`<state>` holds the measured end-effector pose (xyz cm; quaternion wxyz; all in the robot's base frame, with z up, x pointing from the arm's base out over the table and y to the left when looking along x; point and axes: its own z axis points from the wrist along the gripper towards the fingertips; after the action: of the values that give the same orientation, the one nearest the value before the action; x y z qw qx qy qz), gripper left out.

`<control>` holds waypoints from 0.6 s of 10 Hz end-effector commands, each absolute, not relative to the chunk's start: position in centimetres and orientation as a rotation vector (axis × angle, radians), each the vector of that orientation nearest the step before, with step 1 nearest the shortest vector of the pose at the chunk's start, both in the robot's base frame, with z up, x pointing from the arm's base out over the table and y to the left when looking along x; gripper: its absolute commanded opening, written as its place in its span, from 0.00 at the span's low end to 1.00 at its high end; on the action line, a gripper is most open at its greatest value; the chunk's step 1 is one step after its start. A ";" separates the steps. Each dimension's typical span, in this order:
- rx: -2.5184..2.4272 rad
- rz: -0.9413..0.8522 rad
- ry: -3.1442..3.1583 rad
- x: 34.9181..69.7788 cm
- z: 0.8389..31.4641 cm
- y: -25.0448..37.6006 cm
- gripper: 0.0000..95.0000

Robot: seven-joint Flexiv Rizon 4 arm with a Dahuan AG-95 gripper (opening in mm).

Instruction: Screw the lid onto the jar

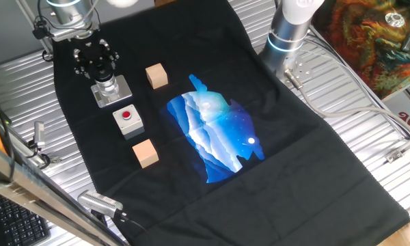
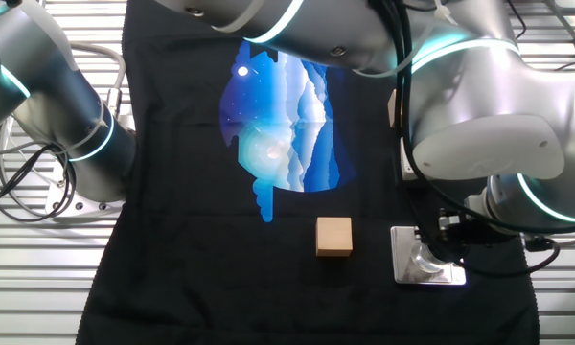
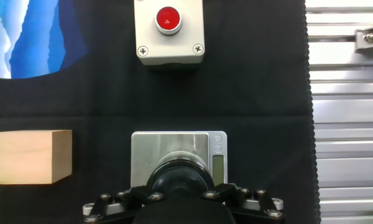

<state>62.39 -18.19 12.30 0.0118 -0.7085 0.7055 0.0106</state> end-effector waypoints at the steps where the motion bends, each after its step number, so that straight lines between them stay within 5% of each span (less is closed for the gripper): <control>1: -2.209 0.031 2.200 62.4 12.2 -18.2 0.80; 6: -2.198 0.031 2.213 62.4 12.3 -18.2 0.80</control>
<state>62.46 -18.09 12.41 0.0119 -0.7034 0.7107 0.0099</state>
